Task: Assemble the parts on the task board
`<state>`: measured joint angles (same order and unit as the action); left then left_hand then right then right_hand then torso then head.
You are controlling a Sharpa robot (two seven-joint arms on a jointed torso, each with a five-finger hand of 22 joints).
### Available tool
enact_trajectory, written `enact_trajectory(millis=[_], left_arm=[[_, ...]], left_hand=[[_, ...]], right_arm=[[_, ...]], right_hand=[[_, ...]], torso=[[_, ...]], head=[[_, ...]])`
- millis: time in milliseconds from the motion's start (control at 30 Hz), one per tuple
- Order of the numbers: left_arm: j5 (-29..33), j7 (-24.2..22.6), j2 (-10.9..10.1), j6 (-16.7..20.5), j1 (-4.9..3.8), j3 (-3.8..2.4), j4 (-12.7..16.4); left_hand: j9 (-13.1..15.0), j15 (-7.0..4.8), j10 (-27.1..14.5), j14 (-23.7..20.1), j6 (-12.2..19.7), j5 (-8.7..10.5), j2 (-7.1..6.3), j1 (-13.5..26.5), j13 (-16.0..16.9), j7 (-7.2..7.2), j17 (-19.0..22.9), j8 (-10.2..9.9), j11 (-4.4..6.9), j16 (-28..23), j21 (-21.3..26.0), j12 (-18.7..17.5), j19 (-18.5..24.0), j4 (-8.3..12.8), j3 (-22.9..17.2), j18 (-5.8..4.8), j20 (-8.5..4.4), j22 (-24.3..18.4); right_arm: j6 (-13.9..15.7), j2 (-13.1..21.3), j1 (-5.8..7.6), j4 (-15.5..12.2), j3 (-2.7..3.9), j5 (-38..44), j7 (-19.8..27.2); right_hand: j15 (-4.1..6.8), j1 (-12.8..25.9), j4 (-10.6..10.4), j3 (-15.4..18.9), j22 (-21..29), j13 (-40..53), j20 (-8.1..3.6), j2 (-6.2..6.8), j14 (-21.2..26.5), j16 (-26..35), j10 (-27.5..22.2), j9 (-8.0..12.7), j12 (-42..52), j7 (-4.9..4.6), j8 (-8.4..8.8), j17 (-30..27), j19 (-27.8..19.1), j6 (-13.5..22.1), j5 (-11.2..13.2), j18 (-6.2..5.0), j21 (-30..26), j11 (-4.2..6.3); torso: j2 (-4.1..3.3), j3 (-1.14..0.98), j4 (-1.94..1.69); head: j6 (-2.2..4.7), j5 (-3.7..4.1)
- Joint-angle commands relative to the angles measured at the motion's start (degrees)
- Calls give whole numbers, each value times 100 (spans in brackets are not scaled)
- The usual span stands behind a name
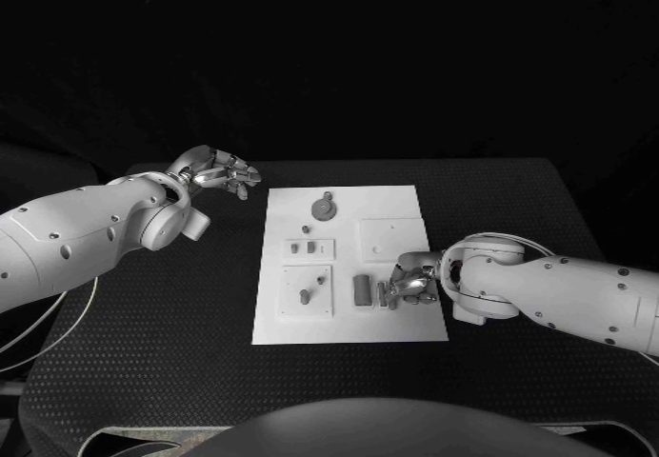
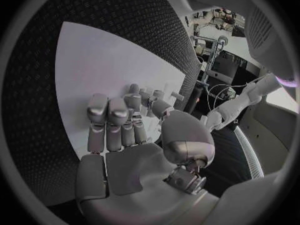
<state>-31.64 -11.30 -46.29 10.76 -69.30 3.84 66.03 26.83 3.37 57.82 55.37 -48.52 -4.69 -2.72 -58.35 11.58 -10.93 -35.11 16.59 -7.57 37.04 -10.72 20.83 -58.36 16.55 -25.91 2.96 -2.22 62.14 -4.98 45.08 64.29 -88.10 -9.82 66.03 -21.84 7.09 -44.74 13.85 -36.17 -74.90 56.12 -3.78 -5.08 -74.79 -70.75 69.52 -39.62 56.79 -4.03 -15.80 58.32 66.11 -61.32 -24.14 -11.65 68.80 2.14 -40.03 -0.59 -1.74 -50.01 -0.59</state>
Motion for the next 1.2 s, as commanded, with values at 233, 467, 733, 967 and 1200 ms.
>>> enact_trajectory(millis=[233,467,733,967,1200], left_arm=[[11,-30,-6,-58,-6,-3,23],[11,-29,-13,-52,-6,-3,23],[10,-51,-15,-31,-6,-3,29],[53,-105,-45,12,-7,-4,71],[241,-122,-16,-33,-13,-4,72]], left_hand=[[-7,-3,-47,34,17,-32,-3,35,9,35,-9,36,4,-31,15,36,-33,-5,-38,59,-14,7],[-8,-3,-48,35,18,-32,-3,36,10,35,-11,36,4,-32,16,37,-34,-6,-38,59,-14,8],[-9,-3,-49,35,18,-32,-3,36,10,35,-13,38,4,-34,16,38,-34,-6,-38,59,-14,10],[-9,-3,-49,36,17,-30,-7,39,11,35,-15,39,4,-35,17,39,-34,-7,-36,58,-13,10],[-9,-3,-48,36,13,-29,-9,40,12,36,-17,42,4,-36,18,40,-33,-7,-35,58,-13,11]], right_arm=[[-243,-81,-5,65,-1,79,7],[-186,-79,-6,74,-1,79,10],[38,59,-5,-29,2,79,94],[107,238,62,-32,152,-54,560],[399,270,327,377,448,-361,1115]], right_hand=[[4,-53,195,-90,-86,4,31,-121,-7,-40,24,10,28,-6,-27,4,-32,-69,-12,-335,31,4],[2,-51,206,-92,-85,4,35,-114,-8,-40,27,12,27,-7,-27,3,-31,-72,-10,-335,33,3],[2,-12,213,-77,-75,1,46,2,-8,-37,32,24,22,-13,-14,-1,-21,-66,-6,-335,32,-3],[18,-32,149,-61,-37,-7,38,461,-15,-20,30,53,9,-42,43,-20,18,27,-2,-335,5,-29],[-45,-139,72,-39,11,12,26,922,-3,38,-44,111,17,-158,215,-53,21,381,3,-335,-64,-135]], torso=[[0,3,-2],[0,0,-3],[3,0,-5],[25,9,-2],[103,-11,4]], head=[[1,3],[1,6],[1,-4],[57,-5],[236,-12]])
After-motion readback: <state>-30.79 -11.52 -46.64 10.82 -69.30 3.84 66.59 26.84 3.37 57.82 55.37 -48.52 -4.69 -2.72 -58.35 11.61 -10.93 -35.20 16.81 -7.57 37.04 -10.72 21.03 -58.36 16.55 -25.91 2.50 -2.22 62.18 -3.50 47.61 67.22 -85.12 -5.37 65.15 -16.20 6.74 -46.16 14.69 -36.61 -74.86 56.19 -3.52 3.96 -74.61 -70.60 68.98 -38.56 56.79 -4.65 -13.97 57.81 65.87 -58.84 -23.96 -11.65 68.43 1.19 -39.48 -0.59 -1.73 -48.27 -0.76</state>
